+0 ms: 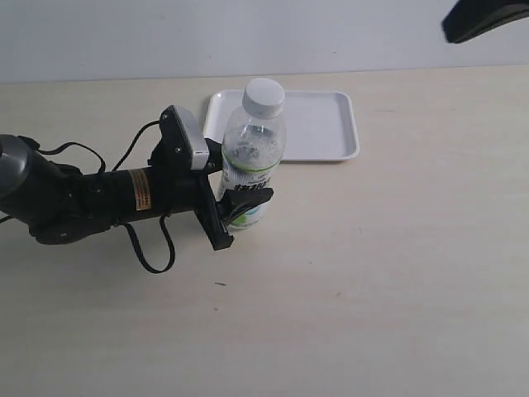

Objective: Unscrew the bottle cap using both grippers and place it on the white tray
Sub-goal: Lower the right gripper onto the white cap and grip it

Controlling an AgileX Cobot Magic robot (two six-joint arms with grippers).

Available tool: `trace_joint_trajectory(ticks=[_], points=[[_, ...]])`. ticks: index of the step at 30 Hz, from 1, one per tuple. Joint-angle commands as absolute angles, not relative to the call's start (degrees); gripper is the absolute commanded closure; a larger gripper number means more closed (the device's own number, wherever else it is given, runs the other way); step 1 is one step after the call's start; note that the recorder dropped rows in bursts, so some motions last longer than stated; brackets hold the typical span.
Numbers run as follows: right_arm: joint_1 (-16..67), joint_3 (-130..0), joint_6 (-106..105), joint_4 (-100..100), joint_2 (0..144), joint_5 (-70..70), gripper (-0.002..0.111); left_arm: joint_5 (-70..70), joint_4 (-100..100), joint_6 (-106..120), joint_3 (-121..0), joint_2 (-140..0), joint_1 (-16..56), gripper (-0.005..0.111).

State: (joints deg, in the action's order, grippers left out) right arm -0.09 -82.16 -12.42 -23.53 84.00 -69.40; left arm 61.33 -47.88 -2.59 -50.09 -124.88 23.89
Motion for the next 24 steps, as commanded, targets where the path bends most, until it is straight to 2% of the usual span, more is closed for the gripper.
trace_joint_trajectory(ticks=[1, 4, 7, 10, 15, 17, 24], points=[[7.2, -85.2, -13.0, -22.9, 88.9, -70.0, 0.108, 59.4, -49.4, -2.1, -50.1, -124.5, 24.0, 0.107], [11.9, -86.7, -13.0, -22.9, 91.5, -68.7, 0.105, 59.4, -50.2, -2.1, -50.1, -124.5, 24.0, 0.107], [16.6, -89.2, -12.5, -21.3, 94.2, -67.6, 0.095, 59.4, -50.4, -2.5, -50.1, -124.5, 24.0, 0.107], [20.2, -92.8, -9.8, -17.5, 96.6, -67.9, 0.081, 59.4, -50.4, -3.6, -50.1, -124.5, 24.0, 0.107], [25.1, -97.5, -7.3, -11.3, 99.7, -68.2, 0.049, 59.4, -50.4, -3.9, -50.1, -124.5, 24.0, 0.107], [26.5, -98.7, -6.2, -10.4, 100.8, -68.2, 0.046, 59.4, -50.4, -4.2, -50.1, -124.5, 24.0, 0.107], [28.4, -101.7, -2.7, -7.3, 105.5, -69.1, 0.046, 59.5, -50.7, -6.4, -50.1, -124.4, 24.0, 0.107]])
